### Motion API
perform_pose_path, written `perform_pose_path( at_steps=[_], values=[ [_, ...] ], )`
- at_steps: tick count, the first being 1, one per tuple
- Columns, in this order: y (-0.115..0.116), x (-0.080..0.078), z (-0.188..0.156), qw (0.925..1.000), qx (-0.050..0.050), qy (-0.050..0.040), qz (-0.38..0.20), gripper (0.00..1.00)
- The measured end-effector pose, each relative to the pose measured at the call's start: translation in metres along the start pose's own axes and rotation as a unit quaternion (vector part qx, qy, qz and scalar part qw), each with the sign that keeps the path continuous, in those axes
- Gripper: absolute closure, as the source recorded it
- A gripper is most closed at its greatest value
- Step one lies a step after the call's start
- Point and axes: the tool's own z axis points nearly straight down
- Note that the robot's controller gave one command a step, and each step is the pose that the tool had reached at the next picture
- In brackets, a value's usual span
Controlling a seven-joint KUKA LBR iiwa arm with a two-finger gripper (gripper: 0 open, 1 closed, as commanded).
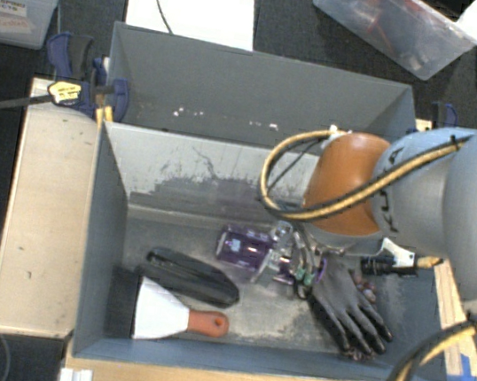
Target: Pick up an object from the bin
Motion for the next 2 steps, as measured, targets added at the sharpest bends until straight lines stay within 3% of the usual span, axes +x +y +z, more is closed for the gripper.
perform_pose_path(
  at_steps=[2],
  values=[
    [0.0001, 0.0, -0.0079, 1.0, 0.0, -0.0006, 0.0, 1.0]
  ],
)
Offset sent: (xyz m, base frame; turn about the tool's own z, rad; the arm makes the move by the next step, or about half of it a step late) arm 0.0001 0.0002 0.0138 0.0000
